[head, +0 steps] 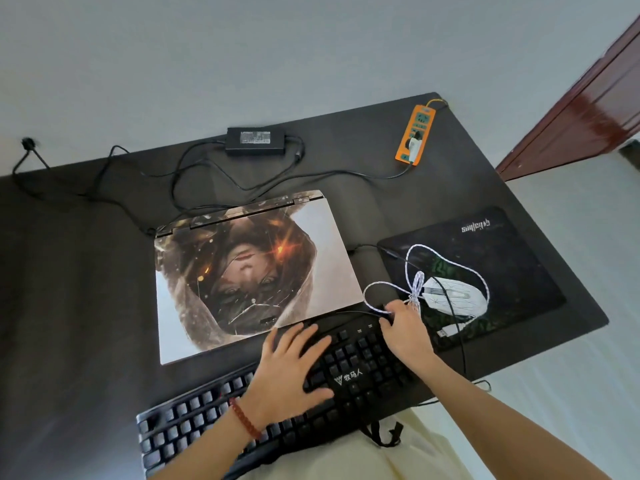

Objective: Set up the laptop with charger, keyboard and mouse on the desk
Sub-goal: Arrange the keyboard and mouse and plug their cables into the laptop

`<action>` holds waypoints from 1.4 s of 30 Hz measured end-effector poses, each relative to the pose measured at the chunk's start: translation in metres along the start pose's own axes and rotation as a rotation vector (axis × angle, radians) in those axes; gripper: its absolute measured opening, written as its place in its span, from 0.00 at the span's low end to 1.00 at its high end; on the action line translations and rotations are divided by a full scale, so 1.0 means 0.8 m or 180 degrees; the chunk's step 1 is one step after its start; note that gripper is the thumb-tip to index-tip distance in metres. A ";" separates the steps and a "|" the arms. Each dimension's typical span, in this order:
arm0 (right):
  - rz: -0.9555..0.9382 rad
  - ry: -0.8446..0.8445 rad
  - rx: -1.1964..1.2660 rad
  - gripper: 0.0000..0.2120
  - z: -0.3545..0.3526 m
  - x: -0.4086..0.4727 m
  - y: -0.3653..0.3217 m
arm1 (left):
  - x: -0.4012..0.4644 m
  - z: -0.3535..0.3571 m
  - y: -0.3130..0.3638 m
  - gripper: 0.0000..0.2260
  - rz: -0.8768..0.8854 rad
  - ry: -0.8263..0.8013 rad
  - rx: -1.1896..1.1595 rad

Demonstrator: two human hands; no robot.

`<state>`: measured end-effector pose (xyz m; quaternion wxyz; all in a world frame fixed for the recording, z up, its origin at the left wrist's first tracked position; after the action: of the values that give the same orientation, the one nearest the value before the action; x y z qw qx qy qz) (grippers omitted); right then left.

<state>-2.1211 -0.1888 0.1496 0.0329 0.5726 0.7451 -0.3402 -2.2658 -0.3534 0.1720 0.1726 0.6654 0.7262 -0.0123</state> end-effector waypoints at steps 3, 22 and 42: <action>-0.0013 -0.0044 0.0222 0.19 -0.011 -0.006 0.018 | 0.005 0.037 0.029 0.44 0.0273 -0.0399 0.0088; 0.1773 0.0664 0.1245 0.13 -0.082 0.014 0.154 | 0.029 0.017 0.036 0.30 0.0402 -0.0173 0.0420; 0.0194 0.2518 0.2958 0.06 -0.289 0.082 0.107 | 0.258 -0.023 0.146 0.28 -0.1015 -0.0344 -0.1303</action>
<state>-1.9897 0.0011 0.2580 -0.4899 0.6311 0.4577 -0.3902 -2.1678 -0.1372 0.1592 0.3380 0.4922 0.7990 0.0723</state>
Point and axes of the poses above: each hand's wrist, its own x-axis towards the middle knuckle, its own z-axis out of the palm, y = z × x, the point moved 5 cm from there along x, towards the middle knuckle, and after that the axes turned 3 degrees about x, right-handed, at the moved point
